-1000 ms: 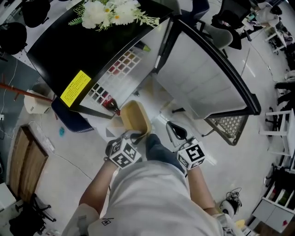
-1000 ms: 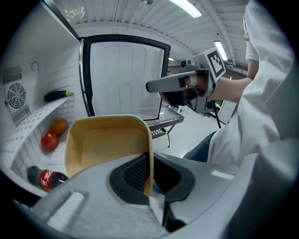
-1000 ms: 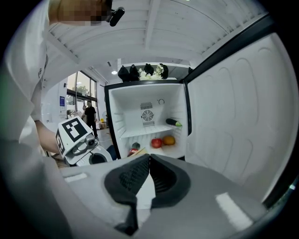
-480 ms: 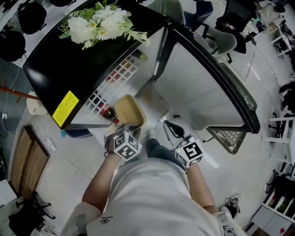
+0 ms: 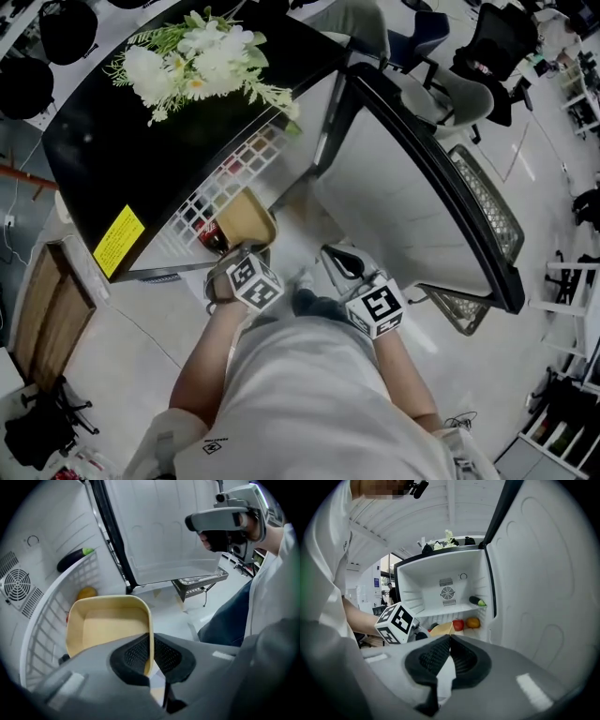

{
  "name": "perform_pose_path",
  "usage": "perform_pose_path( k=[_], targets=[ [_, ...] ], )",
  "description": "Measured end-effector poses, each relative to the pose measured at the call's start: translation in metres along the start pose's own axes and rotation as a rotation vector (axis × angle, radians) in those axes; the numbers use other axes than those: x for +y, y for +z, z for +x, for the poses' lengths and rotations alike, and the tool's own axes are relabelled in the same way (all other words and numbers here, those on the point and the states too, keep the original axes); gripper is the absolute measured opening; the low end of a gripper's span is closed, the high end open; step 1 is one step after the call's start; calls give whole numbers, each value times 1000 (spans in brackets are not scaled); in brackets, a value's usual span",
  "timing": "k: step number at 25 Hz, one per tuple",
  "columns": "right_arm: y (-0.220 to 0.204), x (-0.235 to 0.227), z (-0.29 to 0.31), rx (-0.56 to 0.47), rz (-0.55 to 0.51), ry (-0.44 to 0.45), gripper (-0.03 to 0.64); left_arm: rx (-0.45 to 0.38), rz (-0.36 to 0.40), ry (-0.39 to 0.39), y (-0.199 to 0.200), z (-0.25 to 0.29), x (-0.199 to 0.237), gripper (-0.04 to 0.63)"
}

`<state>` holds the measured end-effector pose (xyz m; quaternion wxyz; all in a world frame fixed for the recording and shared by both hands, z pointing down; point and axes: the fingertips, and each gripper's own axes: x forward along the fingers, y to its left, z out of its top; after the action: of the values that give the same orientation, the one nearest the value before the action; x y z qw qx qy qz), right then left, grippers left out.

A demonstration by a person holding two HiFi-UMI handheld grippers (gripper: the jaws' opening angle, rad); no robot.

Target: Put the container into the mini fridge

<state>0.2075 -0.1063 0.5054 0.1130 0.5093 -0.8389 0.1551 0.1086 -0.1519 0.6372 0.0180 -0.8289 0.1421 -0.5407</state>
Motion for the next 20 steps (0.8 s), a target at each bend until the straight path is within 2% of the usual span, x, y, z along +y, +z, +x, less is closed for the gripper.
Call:
perform_pose_path(
  k=[3, 13, 20],
  targets=[
    [1, -6, 7, 12, -19, 37, 5, 31, -52, 36, -1, 8, 16, 11],
    [-1, -14, 19, 36, -44, 116, 5, 153, -127, 121, -17, 35, 54, 14],
    [-1, -14, 26, 40, -52, 146, 5, 189, -137, 138, -25, 47, 68, 18]
  ],
)
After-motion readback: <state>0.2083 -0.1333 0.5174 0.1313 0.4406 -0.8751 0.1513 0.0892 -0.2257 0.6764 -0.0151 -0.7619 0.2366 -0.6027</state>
